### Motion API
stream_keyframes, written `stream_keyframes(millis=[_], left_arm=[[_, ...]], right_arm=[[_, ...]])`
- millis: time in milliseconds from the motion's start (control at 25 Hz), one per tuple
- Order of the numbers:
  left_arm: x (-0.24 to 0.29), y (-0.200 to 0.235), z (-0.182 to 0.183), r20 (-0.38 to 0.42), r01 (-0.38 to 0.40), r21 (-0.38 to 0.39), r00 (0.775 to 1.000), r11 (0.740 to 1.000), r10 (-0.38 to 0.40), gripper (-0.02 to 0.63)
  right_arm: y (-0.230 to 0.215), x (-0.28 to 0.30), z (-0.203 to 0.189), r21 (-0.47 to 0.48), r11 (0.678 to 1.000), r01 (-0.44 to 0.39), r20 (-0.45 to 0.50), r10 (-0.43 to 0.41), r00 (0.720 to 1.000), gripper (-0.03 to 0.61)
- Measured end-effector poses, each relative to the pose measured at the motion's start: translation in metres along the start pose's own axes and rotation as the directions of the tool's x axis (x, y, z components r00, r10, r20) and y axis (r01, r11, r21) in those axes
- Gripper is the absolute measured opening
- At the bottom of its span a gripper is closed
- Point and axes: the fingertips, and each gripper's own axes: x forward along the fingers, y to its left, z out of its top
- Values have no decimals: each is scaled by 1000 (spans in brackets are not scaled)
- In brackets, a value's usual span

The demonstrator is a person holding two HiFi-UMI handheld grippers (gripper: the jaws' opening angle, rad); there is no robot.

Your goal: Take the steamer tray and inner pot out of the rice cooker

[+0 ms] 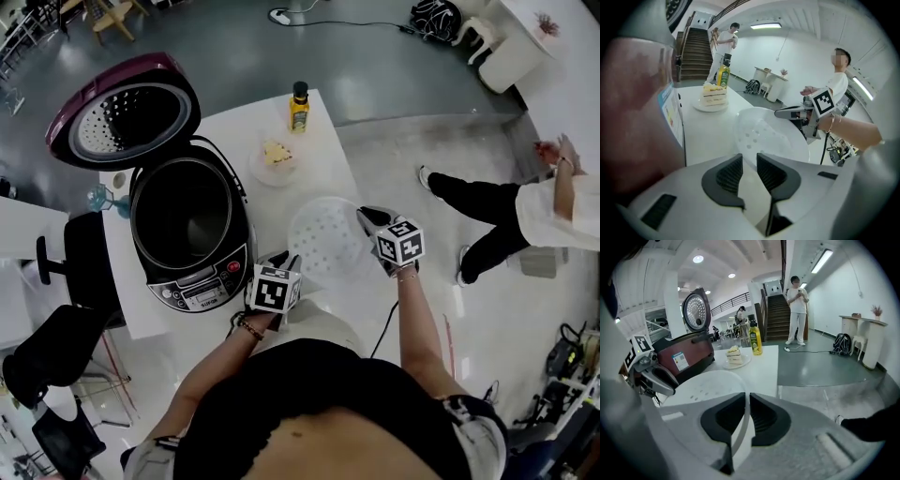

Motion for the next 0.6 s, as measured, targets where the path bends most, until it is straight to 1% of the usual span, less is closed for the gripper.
stream_keyframes(millis=[200, 320, 400, 480, 520, 600], left_arm=[[6, 4, -8, -17, 3, -24, 1000, 1000, -4, 81], [8, 3, -11, -21, 7, -10, 1000, 1000, -7, 86], [7, -1, -11, -28, 30, 1, 999, 1000, -30, 95], [4, -8, -15, -45, 77, -4, 996, 997, -77, 159], [0, -13, -17, -48, 111, -22, 993, 994, -112, 182], [-10, -25, -16, -32, 175, -43, 984, 984, -177, 236]], right_arm=[[2, 8, -10, -21, 1000, -3, -34, 2, 999, 34], [1, 9, -12, -19, 1000, -5, -26, 5, 1000, 34], [0, 10, -11, -14, 1000, 0, -19, 0, 1000, 37], [-3, 11, -10, 1, 1000, 11, -11, -11, 1000, 35], [-4, 12, -10, 11, 1000, 18, -7, -18, 1000, 35], [-7, 15, -8, 15, 999, 28, 1, -28, 1000, 35]])
